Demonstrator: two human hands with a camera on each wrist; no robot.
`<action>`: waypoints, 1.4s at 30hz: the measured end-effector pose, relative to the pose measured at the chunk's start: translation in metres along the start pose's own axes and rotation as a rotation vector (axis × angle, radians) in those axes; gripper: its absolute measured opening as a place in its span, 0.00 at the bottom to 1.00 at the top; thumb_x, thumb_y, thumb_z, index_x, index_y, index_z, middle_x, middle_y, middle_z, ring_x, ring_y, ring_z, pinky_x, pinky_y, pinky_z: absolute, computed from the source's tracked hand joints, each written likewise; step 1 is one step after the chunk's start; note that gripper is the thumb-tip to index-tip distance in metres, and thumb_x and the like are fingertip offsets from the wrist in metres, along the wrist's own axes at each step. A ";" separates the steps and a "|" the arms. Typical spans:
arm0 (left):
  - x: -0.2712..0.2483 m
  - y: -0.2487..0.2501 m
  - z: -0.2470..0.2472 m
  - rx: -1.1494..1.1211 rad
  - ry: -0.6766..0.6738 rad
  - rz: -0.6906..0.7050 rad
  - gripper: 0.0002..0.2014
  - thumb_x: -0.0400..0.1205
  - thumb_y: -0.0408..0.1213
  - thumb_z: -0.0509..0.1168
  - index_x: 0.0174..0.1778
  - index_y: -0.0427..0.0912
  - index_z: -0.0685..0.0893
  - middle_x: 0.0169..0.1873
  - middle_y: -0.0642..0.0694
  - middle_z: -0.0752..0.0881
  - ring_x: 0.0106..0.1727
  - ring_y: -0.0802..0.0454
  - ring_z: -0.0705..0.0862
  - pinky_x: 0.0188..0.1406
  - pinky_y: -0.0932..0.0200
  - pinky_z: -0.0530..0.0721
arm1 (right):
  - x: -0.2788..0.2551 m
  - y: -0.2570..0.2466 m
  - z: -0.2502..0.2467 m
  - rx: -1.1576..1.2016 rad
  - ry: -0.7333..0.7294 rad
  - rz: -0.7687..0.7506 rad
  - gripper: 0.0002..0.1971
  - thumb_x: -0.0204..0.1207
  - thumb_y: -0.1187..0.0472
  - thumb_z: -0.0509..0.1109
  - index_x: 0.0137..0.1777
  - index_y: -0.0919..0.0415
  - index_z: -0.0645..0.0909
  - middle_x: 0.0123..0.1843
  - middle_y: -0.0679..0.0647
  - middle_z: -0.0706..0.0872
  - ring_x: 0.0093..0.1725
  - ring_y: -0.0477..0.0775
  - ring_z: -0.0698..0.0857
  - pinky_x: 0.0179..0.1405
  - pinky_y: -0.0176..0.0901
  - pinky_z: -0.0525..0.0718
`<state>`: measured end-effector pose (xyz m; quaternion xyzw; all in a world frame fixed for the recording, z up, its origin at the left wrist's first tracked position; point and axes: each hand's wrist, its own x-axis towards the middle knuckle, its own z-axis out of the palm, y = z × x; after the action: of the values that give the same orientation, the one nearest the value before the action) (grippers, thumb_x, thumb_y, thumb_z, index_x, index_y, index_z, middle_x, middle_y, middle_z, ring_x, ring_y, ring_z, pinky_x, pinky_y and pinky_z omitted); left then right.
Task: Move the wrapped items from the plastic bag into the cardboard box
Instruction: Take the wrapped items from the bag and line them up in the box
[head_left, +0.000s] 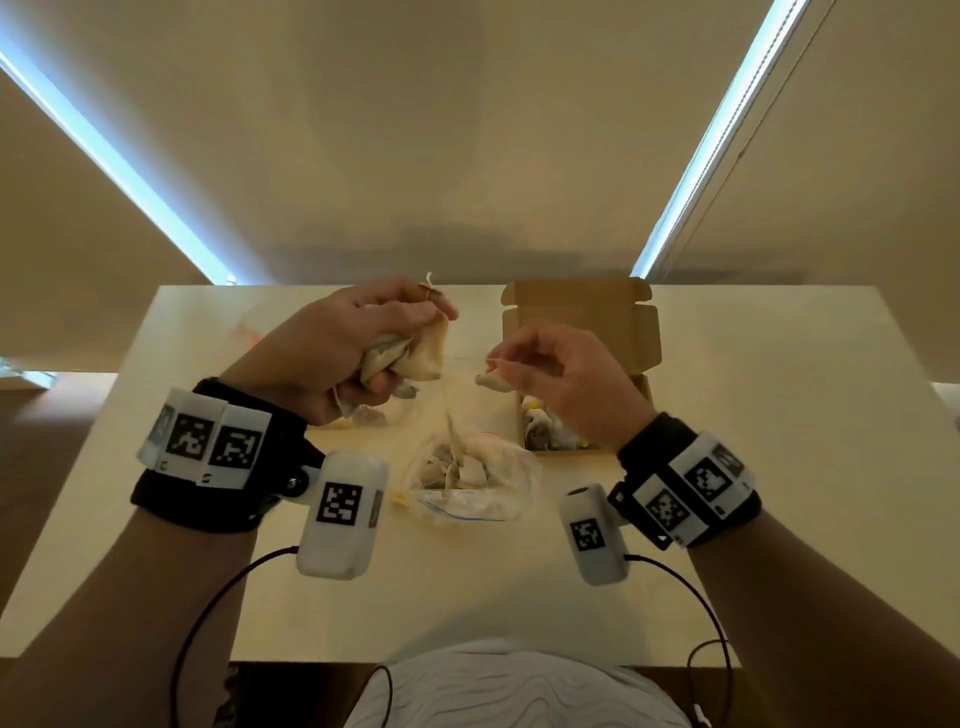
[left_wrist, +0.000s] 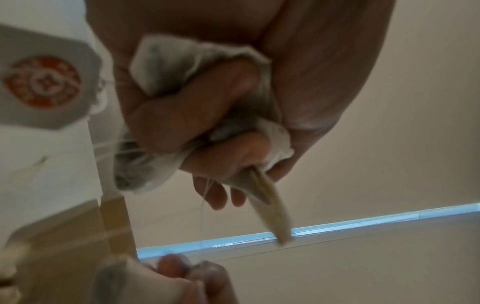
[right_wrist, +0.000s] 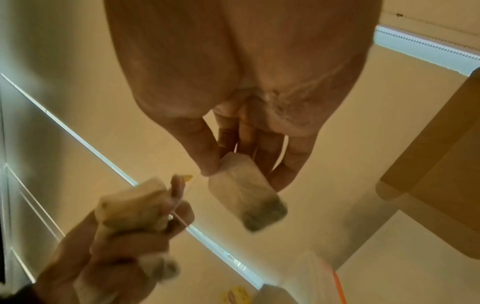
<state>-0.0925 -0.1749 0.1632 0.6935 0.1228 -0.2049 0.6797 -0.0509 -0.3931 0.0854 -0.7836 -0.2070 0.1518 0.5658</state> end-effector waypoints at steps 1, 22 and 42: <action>0.000 -0.001 0.000 0.034 0.018 -0.008 0.09 0.87 0.39 0.60 0.50 0.46 0.86 0.46 0.40 0.77 0.22 0.50 0.70 0.10 0.74 0.61 | 0.000 -0.001 -0.005 0.009 0.009 -0.003 0.01 0.79 0.65 0.73 0.47 0.59 0.84 0.48 0.53 0.91 0.50 0.52 0.90 0.55 0.44 0.88; 0.005 -0.006 0.008 0.326 0.115 0.035 0.19 0.78 0.44 0.70 0.41 0.27 0.82 0.29 0.24 0.75 0.18 0.51 0.69 0.37 0.43 0.70 | 0.003 -0.008 -0.047 -0.286 0.175 -0.037 0.05 0.76 0.67 0.70 0.43 0.56 0.84 0.42 0.50 0.90 0.44 0.49 0.88 0.44 0.44 0.87; -0.007 0.052 0.024 0.859 0.328 0.246 0.03 0.82 0.43 0.67 0.49 0.52 0.80 0.30 0.46 0.87 0.24 0.62 0.81 0.29 0.66 0.80 | 0.006 0.008 0.018 -0.346 0.269 -0.050 0.04 0.76 0.61 0.72 0.43 0.51 0.86 0.44 0.45 0.84 0.42 0.41 0.80 0.43 0.34 0.78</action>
<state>-0.0781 -0.2005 0.2127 0.9444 0.0495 -0.0428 0.3221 -0.0530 -0.3771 0.0725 -0.8769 -0.1721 -0.0058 0.4488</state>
